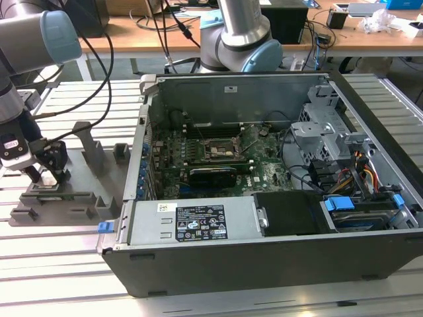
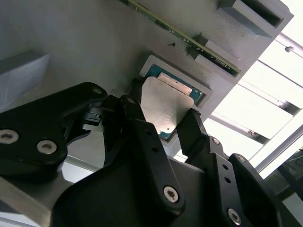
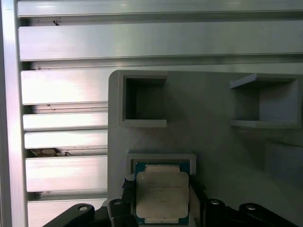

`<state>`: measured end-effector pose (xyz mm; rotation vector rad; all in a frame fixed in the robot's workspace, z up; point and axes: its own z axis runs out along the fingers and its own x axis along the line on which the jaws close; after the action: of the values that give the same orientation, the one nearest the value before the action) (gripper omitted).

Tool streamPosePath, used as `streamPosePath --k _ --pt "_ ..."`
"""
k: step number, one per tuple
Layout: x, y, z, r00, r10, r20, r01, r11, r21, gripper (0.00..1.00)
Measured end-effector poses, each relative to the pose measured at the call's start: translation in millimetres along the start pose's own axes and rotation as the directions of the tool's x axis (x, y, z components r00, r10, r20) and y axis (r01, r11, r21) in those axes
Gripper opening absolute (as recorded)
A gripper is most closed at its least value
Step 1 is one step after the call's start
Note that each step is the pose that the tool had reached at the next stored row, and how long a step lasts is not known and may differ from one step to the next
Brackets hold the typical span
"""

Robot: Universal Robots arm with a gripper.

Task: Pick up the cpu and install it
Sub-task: 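Pick up the cpu and move it towards the insertion slot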

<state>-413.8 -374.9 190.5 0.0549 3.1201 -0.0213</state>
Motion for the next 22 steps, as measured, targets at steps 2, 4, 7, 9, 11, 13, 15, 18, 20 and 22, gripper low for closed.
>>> streamPosePath --k 2,4,7,9,11,13,15,18,20,22 --pt "-0.1 0.0 0.0 1.0 0.0 0.0001 0.0 1.0 0.0009 0.54" --pt "-0.2 0.0 -0.1 1.0 0.0 0.0003 0.0 1.0 0.0022 0.54" --pt "-0.1 0.0 -0.1 1.0 0.0 0.0002 0.0 1.0 0.0023 0.54" --pt "0.0 0.0 -0.2 1.0 0.0 0.0001 0.0 1.0 0.0023 0.54" --pt "0.0 0.0 -0.1 1.0 0.0 0.0001 0.0 1.0 0.0023 0.56" --pt "0.0 0.0 -0.2 1.0 0.0 0.0001 0.0 1.0 0.0024 0.62" --pt "0.1 0.0 0.1 1.0 0.0 -0.0002 0.0 1.0 0.0026 0.62" --pt "0.9 0.4 2.1 1.0 0.0 0.0001 0.0 1.0 0.0024 0.62" --pt "1.2 0.5 2.6 1.0 0.0 0.0001 0.0 1.0 0.0024 0.62" --pt "1.2 0.5 2.6 1.0 0.0 0.0 0.0 1.0 0.0025 0.62"
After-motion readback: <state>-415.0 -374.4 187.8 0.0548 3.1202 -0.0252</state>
